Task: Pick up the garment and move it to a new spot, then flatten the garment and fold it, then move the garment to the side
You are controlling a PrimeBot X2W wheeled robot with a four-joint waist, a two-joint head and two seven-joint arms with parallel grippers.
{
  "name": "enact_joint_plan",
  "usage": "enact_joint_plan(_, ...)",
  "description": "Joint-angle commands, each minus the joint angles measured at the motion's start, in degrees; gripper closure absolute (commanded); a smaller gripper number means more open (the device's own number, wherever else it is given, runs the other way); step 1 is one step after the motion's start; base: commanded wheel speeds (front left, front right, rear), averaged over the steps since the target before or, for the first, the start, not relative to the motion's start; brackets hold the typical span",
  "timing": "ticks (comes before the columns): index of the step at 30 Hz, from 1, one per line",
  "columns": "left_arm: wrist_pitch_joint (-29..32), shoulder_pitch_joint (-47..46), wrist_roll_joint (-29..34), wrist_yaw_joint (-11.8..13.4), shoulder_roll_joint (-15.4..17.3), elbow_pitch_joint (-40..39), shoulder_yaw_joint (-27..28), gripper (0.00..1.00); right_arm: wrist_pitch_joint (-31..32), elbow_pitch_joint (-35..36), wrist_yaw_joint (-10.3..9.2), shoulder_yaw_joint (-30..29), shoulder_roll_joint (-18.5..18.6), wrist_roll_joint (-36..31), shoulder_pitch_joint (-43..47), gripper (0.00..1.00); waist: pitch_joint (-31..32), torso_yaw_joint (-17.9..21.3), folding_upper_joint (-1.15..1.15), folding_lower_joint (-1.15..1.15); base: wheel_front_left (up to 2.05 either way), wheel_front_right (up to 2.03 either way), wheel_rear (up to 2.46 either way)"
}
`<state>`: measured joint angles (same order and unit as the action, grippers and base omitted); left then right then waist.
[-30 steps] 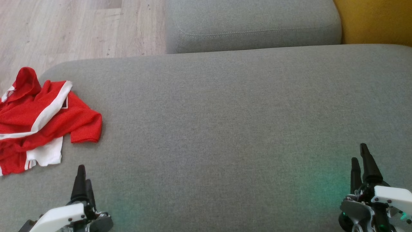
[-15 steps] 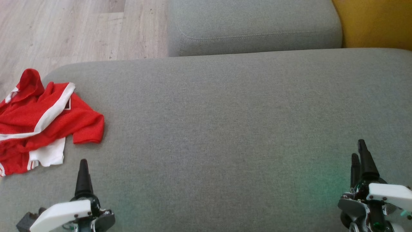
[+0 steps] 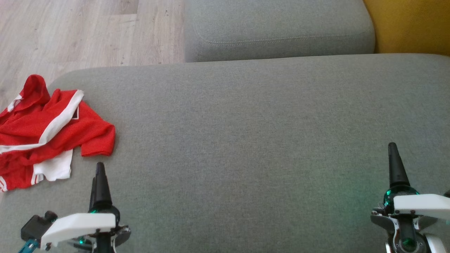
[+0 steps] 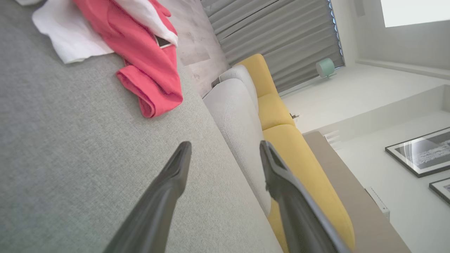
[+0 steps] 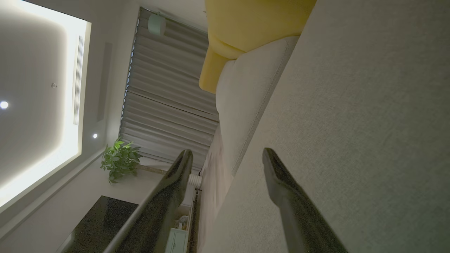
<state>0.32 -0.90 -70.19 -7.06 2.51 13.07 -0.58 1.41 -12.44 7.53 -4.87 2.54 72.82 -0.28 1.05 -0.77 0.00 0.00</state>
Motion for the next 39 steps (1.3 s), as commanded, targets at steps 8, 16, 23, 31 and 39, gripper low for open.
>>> enact_joint_plan(8, -1.9, -3.2, 10.0, 0.1, 0.4, -3.0, -1.3, 0.0, 0.0, 5.1, -0.02, 1.1, 0.5, -10.3, -0.2, 0.0, 0.0, -0.2, 0.0, 0.0, 0.0, 0.0, 0.0)
enact_joint_plan(16, -3.2, -3.5, 17.4, 0.4, 1.1, -3.4, -2.9, 0.0, 0.0, 6.4, -0.02, 2.2, 0.5, -17.4, 0.1, 0.0, 0.0, -0.2, 0.0, 0.0, 0.0, 0.0, 0.0)
enact_joint_plan(23, -4.4, -3.8, 23.5, 0.8, 2.3, -3.0, -4.8, 0.0, 0.0, 7.2, -0.02, 3.5, 0.5, -22.9, 0.2, 0.0, 0.1, -0.2, 0.0, 0.0, 0.0, 0.0, 0.0)
enact_joint_plan(31, -5.7, -4.3, 30.1, 2.6, 3.6, -1.9, -5.9, 0.0, 0.3, 8.2, -0.02, 4.6, 0.5, -28.9, 0.6, 0.0, 0.1, -0.4, 0.0, 0.0, 0.0, 0.0, 0.0)
enact_joint_plan(39, -7.1, -4.8, 35.8, 3.9, 4.8, -0.7, -6.8, 0.0, 0.8, 9.2, -0.03, 5.4, 0.5, -34.6, 1.0, 0.0, 0.2, -0.6, 0.0, 0.0, 0.0, 0.0, 0.0)
